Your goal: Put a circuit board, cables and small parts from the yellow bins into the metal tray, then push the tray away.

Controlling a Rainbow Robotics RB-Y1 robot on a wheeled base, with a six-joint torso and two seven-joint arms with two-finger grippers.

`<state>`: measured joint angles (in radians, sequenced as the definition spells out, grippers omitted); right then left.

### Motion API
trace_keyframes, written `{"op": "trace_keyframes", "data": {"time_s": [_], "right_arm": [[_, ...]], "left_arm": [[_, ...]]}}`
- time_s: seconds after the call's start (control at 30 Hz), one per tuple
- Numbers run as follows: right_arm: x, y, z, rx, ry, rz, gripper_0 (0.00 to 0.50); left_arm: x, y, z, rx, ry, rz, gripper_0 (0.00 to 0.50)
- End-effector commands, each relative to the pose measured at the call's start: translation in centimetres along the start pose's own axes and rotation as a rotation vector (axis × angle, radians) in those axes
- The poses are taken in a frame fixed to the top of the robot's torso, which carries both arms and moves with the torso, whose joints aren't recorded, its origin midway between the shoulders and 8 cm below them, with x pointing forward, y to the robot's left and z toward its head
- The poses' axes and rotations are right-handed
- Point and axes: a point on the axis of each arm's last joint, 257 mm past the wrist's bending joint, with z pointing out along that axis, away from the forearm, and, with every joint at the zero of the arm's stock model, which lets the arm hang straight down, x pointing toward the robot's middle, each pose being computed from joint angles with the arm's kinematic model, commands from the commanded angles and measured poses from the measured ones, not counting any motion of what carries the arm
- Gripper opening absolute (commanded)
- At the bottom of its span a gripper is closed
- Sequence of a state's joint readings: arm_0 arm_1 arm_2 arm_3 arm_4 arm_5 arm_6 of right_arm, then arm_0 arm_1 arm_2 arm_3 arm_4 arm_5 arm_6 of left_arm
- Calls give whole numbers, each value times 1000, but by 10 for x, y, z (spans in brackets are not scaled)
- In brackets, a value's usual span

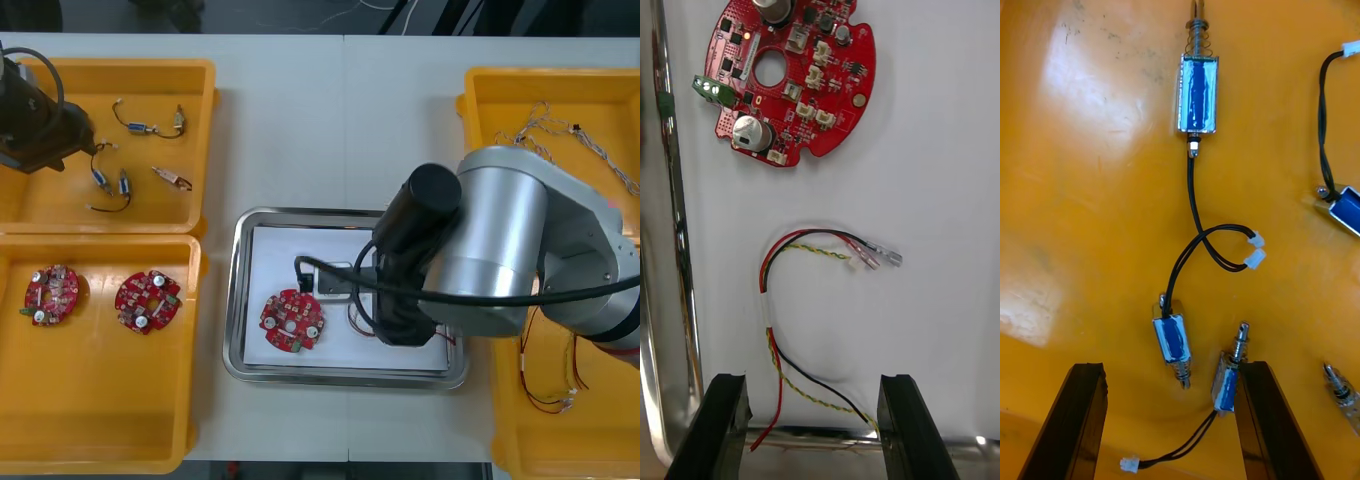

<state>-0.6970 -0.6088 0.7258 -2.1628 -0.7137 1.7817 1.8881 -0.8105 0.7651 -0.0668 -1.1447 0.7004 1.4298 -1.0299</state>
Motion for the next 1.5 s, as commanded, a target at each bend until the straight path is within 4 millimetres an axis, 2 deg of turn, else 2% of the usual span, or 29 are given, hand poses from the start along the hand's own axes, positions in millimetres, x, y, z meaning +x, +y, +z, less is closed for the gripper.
{"op": "trace_keyframes", "data": {"time_s": [0.03,0.13,0.17,0.23,0.27,0.37,0.4,0.43,0.5,0.73,0.87,1.1,1.37,1.4,1.43,1.47,1.5], "right_arm": [[-15,-35,-46,51,-69,91,500],[-4,-47,-58,62,-56,138,500],[-2,-60,-67,91,-74,176,500],[0,-70,-73,113,-85,203,500],[5,-85,-83,149,-99,243,500],[14,-107,-97,207,-118,307,500],[14,-107,-97,207,-118,307,500],[23,-119,-104,244,-117,341,500],[34,-132,-111,278,-113,382,500],[76,-166,-127,309,-116,551,500],[97,-180,-134,319,-121,630,500],[145,-203,-148,339,-130,797,500],[198,-220,-158,355,-131,976,500],[202,-221,-158,356,-127,988,500],[206,-223,-160,361,-121,999,500],[209,-225,-160,363,-117,1013,500],[214,-227,-162,369,-110,1026,500]], "left_arm": [[-14,-23,-3,10,-46,165,500],[-14,-21,1,7,-47,164,500],[-13,-20,4,5,-47,166,500],[-13,-19,6,-1,-47,169,500],[-13,-18,7,-6,-49,171,500],[-10,-20,12,1,-46,169,500],[-10,-20,12,1,-46,169,500],[-11,-20,13,2,-51,168,500],[-10,-23,17,5,-53,169,500],[-9,-25,26,11,-62,165,500],[-7,-24,32,-1,-66,178,500],[-3,-20,39,-22,-62,193,500],[-2,-17,45,-30,-64,204,500],[-2,-16,45,-31,-65,202,475],[-2,-16,45,-31,-65,202,237],[-2,-17,44,-31,-66,203,60],[-2,-17,45,-30,-64,204,1]]}}
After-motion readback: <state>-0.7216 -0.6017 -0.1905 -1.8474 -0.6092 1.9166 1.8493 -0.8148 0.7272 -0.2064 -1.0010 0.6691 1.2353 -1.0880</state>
